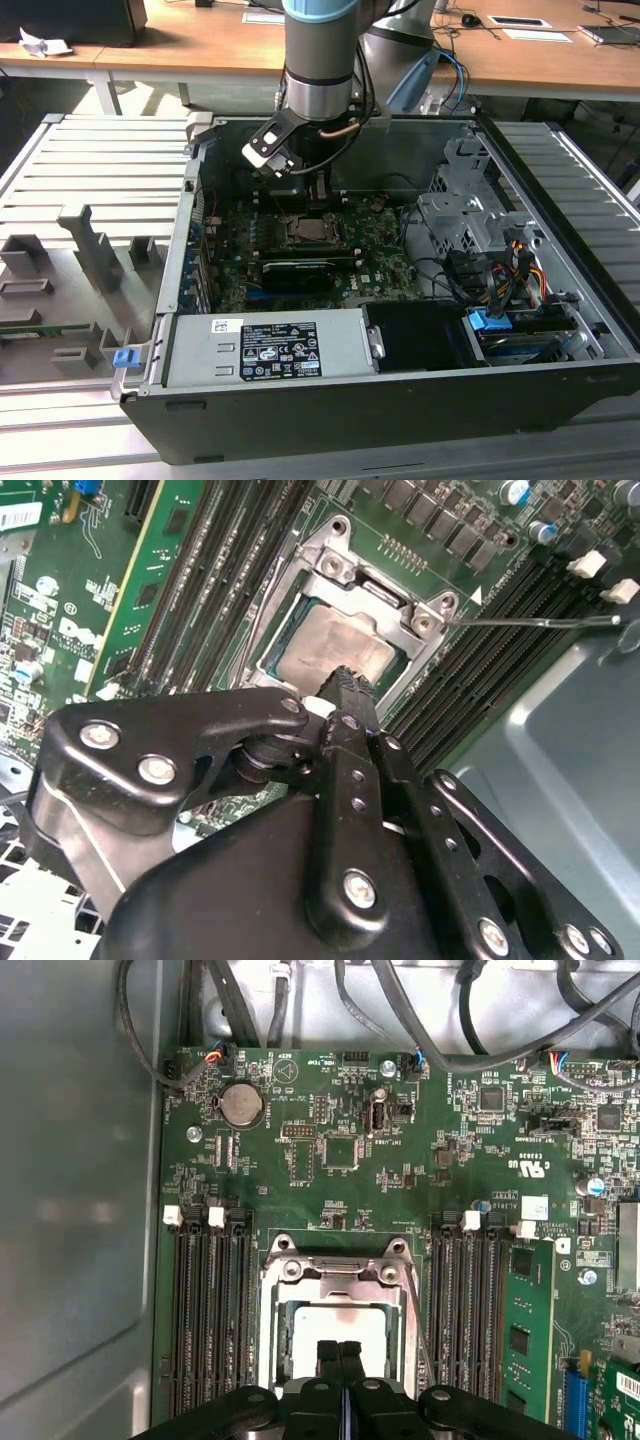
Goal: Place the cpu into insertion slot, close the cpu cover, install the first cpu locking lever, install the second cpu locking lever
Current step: 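Install the first cpu locking lever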
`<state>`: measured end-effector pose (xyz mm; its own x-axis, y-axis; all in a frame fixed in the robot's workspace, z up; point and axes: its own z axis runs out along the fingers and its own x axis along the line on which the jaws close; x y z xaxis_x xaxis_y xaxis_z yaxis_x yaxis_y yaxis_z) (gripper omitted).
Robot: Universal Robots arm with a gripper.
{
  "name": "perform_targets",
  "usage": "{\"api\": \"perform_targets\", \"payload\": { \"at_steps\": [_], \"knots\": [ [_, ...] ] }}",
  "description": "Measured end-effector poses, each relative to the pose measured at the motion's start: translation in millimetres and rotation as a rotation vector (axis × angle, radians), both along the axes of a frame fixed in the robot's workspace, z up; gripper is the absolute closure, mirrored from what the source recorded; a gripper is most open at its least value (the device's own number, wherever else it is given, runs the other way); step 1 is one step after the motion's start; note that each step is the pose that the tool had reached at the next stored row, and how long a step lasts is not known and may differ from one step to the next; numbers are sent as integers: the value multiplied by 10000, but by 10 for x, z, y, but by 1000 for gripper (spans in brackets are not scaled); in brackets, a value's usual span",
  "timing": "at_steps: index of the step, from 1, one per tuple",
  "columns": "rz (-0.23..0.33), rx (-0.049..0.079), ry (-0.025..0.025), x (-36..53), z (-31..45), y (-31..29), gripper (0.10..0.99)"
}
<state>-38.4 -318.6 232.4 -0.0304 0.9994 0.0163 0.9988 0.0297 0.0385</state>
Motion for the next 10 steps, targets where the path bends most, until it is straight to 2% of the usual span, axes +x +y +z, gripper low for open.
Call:
{"api": "perform_targets", "payload": {
  "at_steps": [7, 10],
  "knots": [
    [0, -14, -1, -1, 173, 0, 980],
    [0, -15, 0, -1, 282, 0, 980]
  ]
}}
